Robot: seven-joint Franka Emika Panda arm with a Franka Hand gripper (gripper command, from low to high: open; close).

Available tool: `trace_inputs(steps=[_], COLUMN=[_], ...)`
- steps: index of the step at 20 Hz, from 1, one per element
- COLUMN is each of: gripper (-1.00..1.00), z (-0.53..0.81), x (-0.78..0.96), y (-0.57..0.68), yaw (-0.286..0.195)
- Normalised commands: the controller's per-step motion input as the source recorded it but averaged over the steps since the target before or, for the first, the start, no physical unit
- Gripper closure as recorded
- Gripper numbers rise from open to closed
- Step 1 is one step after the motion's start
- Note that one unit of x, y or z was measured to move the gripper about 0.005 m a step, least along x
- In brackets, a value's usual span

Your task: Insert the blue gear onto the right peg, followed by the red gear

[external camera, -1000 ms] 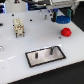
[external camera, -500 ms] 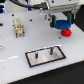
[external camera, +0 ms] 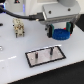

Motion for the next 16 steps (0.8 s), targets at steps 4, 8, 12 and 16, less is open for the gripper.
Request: trace_inputs(steps=[4, 8, 12, 16], gripper=[1.00, 1.00, 1.00, 1.00], z=[0.01, -0.06, -0.06, -0.06], x=[0.58, 0.39, 0.22, 0.22], y=[-0.23, -0.27, -0.22, -0.13], yaw=[0.000, 0.000, 0.000, 0.000])
